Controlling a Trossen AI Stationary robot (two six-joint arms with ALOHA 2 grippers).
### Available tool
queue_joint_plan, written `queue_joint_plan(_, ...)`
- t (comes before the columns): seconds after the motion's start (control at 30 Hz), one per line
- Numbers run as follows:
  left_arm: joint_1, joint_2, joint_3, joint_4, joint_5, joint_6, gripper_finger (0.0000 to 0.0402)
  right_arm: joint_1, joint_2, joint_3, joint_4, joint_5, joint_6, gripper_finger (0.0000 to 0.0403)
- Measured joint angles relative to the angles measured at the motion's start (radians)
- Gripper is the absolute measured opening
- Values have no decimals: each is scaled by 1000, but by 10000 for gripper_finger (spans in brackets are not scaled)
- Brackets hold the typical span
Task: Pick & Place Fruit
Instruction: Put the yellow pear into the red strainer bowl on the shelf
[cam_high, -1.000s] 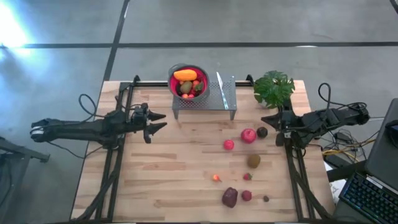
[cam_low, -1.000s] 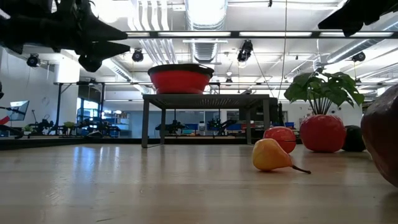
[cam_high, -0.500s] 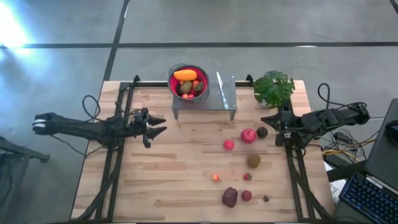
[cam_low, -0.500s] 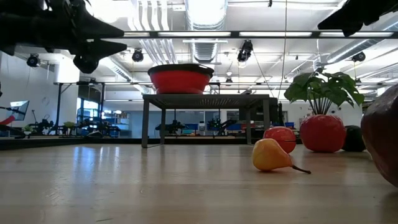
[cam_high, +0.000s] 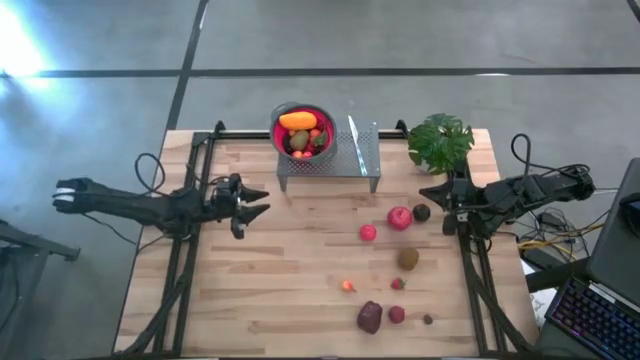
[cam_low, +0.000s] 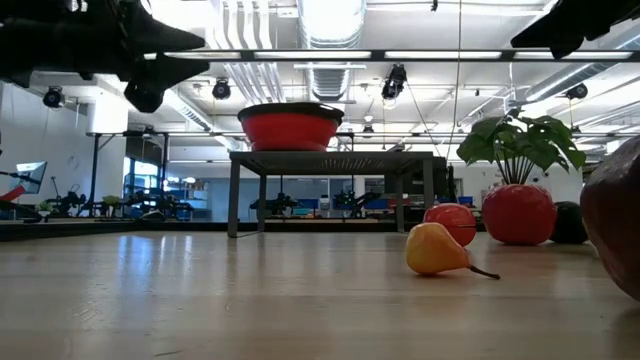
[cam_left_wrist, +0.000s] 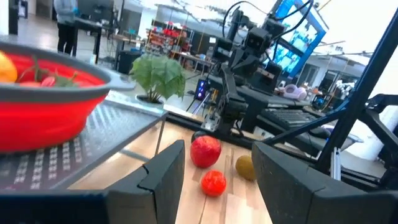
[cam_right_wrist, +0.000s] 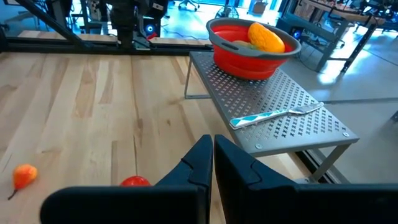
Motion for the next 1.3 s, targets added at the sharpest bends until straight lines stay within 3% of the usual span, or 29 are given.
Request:
queue_joint_plan(0.2, -56, 146, 118, 7, 12, 76, 193, 0, 0, 0, 0, 0, 4, 13)
queue_joint_plan(0.6, -243, 660, 568, -373, 10, 202, 193, 0, 1, 0, 15, 0, -77, 13)
queue_joint_plan(0.83, -252, 891, 770, -424, 10, 228, 193, 0, 2, 0, 15, 0, -71, 13)
queue_joint_plan(1.07, -252, 1005, 884, -496, 12, 234, 193, 0, 2, 0, 15, 0, -66, 13)
queue_joint_plan(1.3, -252, 1096, 902, -481, 69, 199, 193, 0, 5, 0, 16, 0, -49, 13)
